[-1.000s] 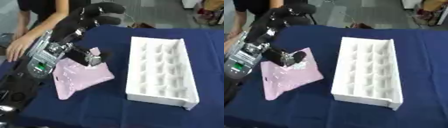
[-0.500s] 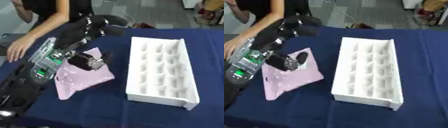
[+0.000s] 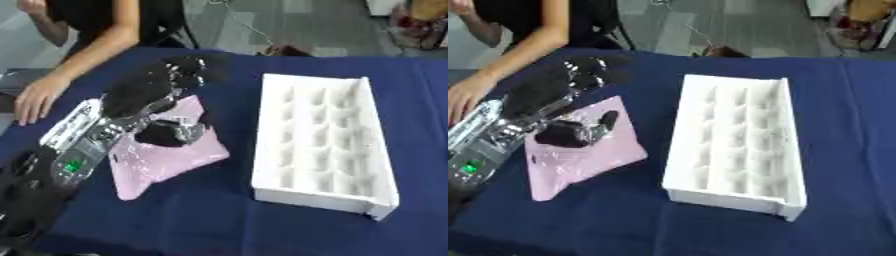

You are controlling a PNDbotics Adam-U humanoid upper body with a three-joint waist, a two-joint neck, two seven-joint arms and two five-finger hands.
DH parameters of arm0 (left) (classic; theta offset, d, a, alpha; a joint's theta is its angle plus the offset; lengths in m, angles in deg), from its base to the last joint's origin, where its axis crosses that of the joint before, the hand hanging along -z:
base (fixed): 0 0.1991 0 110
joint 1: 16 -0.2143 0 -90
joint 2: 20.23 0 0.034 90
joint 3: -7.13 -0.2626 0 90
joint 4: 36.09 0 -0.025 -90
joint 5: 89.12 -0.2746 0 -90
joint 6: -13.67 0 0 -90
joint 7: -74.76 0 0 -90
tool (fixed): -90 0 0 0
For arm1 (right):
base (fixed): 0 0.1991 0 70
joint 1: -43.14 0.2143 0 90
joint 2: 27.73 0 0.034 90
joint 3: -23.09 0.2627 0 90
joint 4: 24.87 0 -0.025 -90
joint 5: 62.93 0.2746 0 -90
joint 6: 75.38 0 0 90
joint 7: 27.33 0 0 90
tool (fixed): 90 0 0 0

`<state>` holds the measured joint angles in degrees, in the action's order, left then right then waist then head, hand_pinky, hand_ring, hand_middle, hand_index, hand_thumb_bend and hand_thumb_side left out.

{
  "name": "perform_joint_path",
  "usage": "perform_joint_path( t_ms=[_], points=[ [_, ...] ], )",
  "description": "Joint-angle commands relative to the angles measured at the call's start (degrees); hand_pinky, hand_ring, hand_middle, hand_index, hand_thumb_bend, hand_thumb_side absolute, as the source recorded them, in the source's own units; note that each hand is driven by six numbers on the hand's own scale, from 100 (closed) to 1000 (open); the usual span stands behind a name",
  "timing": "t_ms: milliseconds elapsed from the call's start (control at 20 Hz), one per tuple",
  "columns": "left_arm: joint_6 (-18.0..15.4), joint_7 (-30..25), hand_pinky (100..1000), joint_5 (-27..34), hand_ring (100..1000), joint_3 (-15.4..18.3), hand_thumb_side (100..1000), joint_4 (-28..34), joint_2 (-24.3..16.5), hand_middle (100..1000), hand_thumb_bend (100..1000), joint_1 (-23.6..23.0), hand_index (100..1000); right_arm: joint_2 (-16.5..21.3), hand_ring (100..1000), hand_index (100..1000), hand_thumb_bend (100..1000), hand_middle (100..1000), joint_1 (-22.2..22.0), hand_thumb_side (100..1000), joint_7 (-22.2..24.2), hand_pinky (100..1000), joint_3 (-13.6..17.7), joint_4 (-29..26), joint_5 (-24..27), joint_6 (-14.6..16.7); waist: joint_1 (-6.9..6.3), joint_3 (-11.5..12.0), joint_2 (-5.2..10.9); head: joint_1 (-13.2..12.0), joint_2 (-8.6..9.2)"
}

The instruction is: Pick up objects on the table and place them in the box.

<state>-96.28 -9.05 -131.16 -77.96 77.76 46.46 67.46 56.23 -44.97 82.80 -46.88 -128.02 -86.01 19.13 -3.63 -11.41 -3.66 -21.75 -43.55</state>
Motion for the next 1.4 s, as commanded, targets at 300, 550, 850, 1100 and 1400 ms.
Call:
perform_joint_path(
  t_ms=[300, 550, 850, 1100, 1400],
  points=[
    [15.27, 1.91, 795, 3.93, 901, 7.31, 639, -0.57, -5.05, 919, 100, -8.17, 938, 1.87, 653, 916, 100, 764, 0.52, 801, -0.45, 578, 0.8, -1.17, -0.5, -0.26, -0.36, 0.6, 0.49, -0.37, 0.55],
    [17.2, 1.29, 799, 5.31, 902, 7.8, 650, -4.86, -5.36, 923, 100, -10.8, 952, 2.04, 653, 916, 100, 764, 0.47, 800, -0.42, 578, 0.82, -1.21, -0.6, -0.31, -0.57, 0.65, 0.64, -3.11, -0.21],
    [17.14, 3.95, 820, 6.49, 911, 6.37, 670, -18.95, -8.65, 929, 100, -11.95, 970, 2.45, 653, 916, 100, 764, 0.28, 799, -0.42, 579, 0.88, -1.24, -0.75, -0.4, -0.87, 0.59, 1.06, -3.48, -0.56],
    [14.1, 8.11, 821, 8.99, 903, 4.53, 719, -28.93, -10.51, 919, 100, -10.9, 971, 2.68, 654, 916, 100, 765, 0.22, 795, -0.29, 579, 0.77, -1.2, -0.74, -0.31, -0.88, 0.7, 1.18, -3.16, -0.57],
    [12.07, 9.36, 823, 8.66, 907, 4.65, 717, -27.31, -11.13, 920, 100, -10.22, 968, 2.73, 654, 915, 100, 765, 0.25, 795, -0.22, 580, 0.71, -1.16, -0.72, -0.24, -0.82, 0.83, 1.21, -2.74, -0.31]
  ],
)
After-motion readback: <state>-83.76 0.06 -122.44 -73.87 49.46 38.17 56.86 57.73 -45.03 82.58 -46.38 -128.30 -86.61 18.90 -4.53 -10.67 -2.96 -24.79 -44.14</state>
